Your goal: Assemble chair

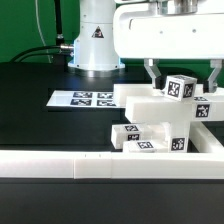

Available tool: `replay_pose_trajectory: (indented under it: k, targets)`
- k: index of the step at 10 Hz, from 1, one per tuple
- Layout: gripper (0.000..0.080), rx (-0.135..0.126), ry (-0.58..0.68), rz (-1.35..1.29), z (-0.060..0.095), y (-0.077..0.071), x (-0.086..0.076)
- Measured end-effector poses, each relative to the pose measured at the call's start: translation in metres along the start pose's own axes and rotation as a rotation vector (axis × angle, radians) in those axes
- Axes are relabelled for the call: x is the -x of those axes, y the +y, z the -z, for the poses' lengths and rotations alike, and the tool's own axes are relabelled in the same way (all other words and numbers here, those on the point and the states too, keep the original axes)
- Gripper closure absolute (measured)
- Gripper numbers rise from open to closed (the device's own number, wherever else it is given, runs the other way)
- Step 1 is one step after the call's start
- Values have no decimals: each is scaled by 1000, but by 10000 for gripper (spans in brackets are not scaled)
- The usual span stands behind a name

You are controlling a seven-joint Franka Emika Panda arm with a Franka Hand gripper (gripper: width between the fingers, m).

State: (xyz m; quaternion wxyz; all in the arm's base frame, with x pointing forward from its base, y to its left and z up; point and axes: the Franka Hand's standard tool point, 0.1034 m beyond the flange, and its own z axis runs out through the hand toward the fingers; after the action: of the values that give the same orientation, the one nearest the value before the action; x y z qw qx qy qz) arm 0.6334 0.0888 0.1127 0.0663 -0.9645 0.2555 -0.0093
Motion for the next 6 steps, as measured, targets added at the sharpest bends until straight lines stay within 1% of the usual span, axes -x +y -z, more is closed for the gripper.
replay_pose_trajectory:
  k: [1, 2, 4, 5, 6]
  targets:
    - [164, 6, 0, 112, 0, -1, 0]
    - [152, 6, -1, 211, 0, -3, -1]
    - [151, 7, -3, 358, -1, -1, -2]
    - [151, 20, 0, 455, -1, -1, -2]
    - [151, 45, 5, 554, -1, 0, -2]
